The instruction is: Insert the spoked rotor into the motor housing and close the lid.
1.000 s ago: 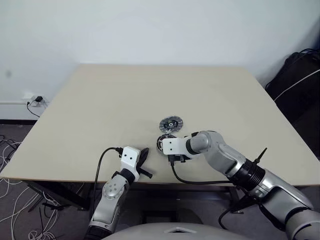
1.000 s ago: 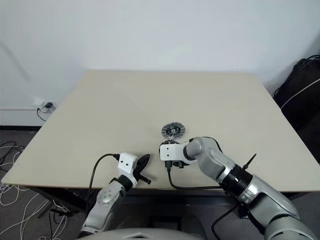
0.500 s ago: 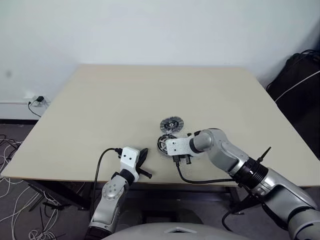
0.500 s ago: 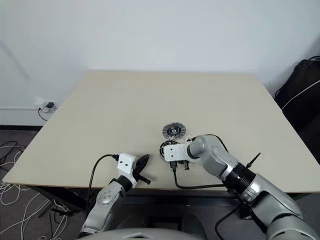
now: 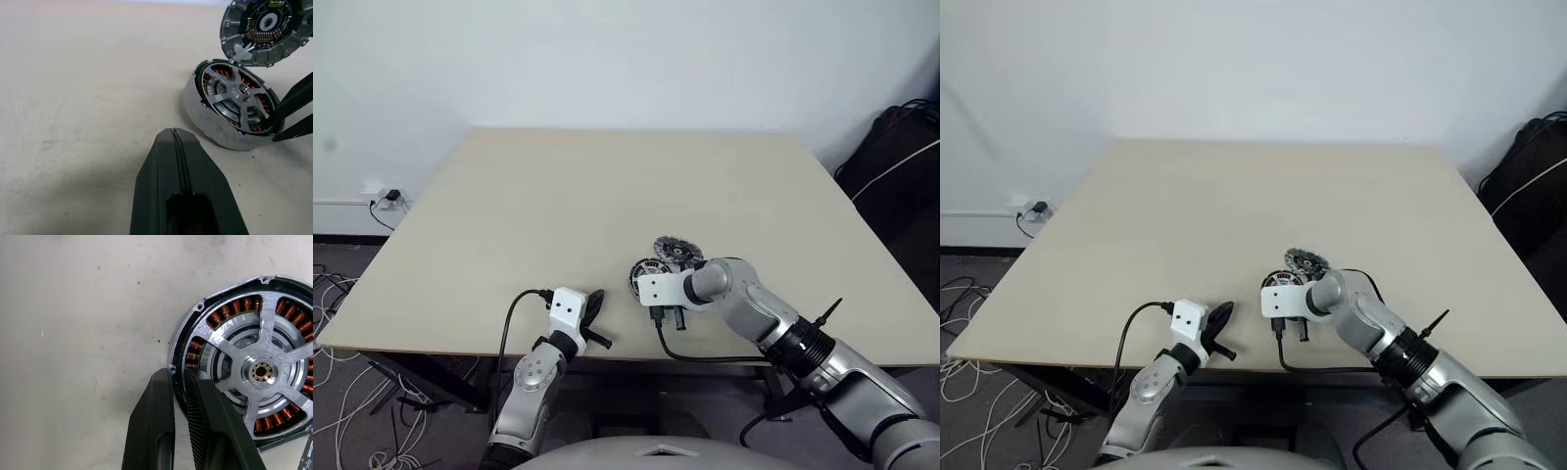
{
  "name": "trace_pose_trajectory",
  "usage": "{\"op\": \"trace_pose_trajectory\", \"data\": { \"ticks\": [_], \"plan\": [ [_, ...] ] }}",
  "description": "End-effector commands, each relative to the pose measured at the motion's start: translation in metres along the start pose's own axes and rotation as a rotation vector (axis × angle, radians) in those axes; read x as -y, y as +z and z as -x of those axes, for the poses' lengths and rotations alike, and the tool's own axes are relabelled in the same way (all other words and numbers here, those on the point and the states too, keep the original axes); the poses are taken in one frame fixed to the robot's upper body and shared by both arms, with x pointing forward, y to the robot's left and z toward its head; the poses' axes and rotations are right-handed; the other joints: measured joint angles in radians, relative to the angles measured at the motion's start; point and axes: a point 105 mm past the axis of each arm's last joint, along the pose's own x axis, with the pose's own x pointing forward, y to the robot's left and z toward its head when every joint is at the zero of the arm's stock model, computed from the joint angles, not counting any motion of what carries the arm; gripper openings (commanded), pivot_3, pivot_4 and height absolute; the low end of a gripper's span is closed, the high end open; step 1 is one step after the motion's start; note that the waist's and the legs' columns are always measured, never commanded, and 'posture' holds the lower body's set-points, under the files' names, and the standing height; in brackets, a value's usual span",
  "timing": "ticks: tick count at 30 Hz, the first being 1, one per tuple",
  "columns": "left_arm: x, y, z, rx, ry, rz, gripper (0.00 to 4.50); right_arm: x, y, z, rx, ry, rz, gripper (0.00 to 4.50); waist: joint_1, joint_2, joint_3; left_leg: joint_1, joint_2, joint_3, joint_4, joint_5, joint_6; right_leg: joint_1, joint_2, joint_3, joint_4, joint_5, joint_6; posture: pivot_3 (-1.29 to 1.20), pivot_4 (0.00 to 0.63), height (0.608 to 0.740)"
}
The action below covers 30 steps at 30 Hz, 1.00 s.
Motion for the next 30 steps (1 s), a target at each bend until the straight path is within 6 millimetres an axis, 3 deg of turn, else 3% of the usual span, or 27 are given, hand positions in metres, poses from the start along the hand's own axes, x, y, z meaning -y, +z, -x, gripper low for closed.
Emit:
{"op": "trace_pose_trajectory", "data": {
  "ticks": [1,9,18,30],
  "plan": [
    [0.003,0.01,-0.003,0.042,-0.006,-0.001,0.0,-0.003,0.001,0.004,0.037,0.008,-0.103,0.1,0.001,0.0,0.0,0.0,0.0,0.0,0.0,0.0,0.0,0.0,0.0,0.0,0.0,0.0,0.0,0.0,0.0,0.74],
    [0.005,0.009,-0.003,0.043,-0.011,0.006,0.0,-0.011,0.019,0.023,0.158,0.022,-0.312,0.1,0.003,0.0,0.0,-0.003,0.0,0.0,-0.001,-0.002,0.001,-0.003,0.0,0.0,-0.001,0.0,-0.001,0.0,0.0,0.74],
    [0.007,0.009,-0.005,0.044,-0.021,0.009,0.0,-0.017,0.035,0.036,0.214,0.017,-0.665,0.1,0.002,0.0,0.0,-0.01,0.0,0.0,0.0,-0.002,0.001,-0.01,0.0,0.0,0.0,0.0,-0.001,0.0,0.0,0.74],
    [0.008,0.011,-0.009,0.047,-0.041,0.001,0.0,-0.006,0.047,0.017,0.194,-0.052,-0.882,0.1,-0.008,0.001,0.0,-0.011,0.0,0.0,0.0,-0.002,0.0,-0.012,0.0,0.0,0.001,0.0,-0.001,0.0,0.0,0.74]
  ]
}}
